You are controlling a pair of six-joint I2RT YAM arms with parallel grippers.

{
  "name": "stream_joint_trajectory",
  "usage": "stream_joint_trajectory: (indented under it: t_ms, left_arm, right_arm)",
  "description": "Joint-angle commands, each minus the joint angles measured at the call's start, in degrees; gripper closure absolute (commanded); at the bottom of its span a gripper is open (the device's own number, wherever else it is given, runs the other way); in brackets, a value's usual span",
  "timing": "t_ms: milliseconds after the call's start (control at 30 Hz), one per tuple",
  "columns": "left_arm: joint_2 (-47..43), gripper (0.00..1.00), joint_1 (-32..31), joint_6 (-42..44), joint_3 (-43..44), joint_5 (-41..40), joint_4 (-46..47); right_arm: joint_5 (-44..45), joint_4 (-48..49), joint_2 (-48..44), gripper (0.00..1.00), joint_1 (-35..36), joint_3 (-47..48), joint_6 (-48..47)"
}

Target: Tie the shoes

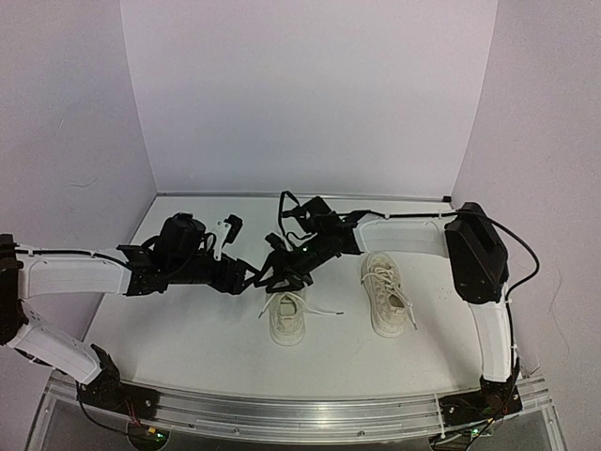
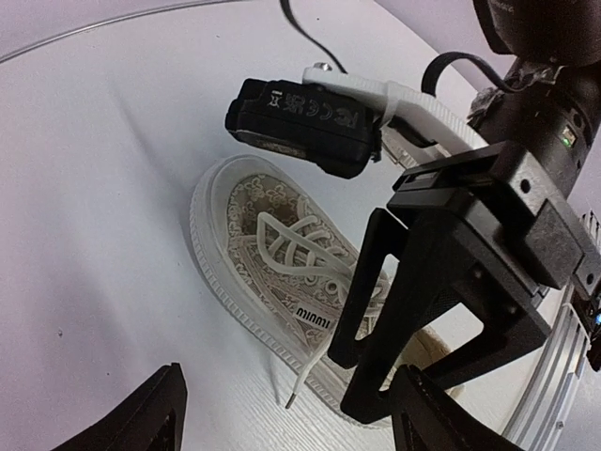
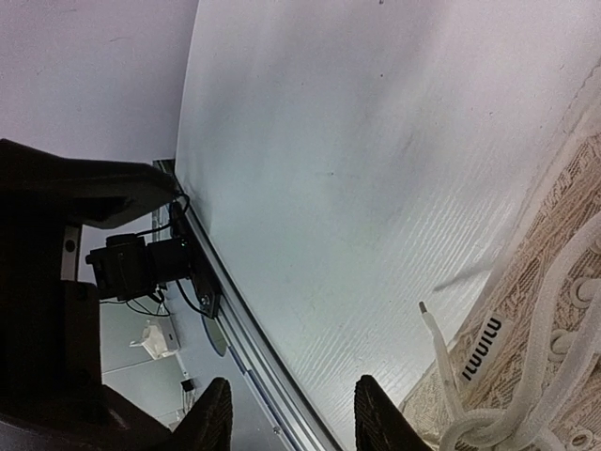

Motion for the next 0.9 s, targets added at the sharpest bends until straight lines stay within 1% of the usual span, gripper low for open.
stream_joint_trajectory:
  t_ms: [0,100,200,267,367,500,633,733,867]
  left_arm:
    - [1.9,0.23,0.9,-0.8,3.9,2.3,2.9]
    - [2.4,0.24,1.4,0.0,5.2,3.3,2.6]
    - [3.4,0.25,1.5,2.0,7.3,4.8,0.7]
    - [4.8,0.28,1.5,4.4,9.5,7.7,-1.4]
    - [5.4,0.32,1.5,8.8,10.5,11.7,-3.6]
    - [3.5,0.35,1.5,16.7,9.6,14.7,-3.2]
    - [3.4,0.36,1.5,24.4,11.2,16.6,-7.9]
    - [3.5,0.38,1.5,27.1,11.9,17.8,-10.0]
    - [2.8,0.39,1.5,27.1,11.1,17.9,-9.5]
  right_arm:
    - [-1.0,-0.5,-6.7,0.58,-0.4,1.8,-0.6]
    - [-1.8,-0.5,-9.9,0.58,-2.0,0.5,-0.7]
    - [-2.1,-0.5,-13.7,0.59,-4.5,-3.3,-2.0]
    - [-1.8,-0.6,-15.8,0.59,-6.8,-6.2,-2.9]
    - [-0.7,-1.1,-16.8,0.61,-9.0,-10.0,-5.0]
    - [1.2,-3.5,-13.8,0.66,-9.4,-10.3,-8.6]
    - [2.3,-5.3,-10.8,0.68,-9.3,-8.2,-11.3]
    - [2.8,-7.6,-8.4,0.7,-8.9,-5.3,-13.9]
    - [4.8,-11.9,-5.0,0.73,-7.6,-1.2,-17.7]
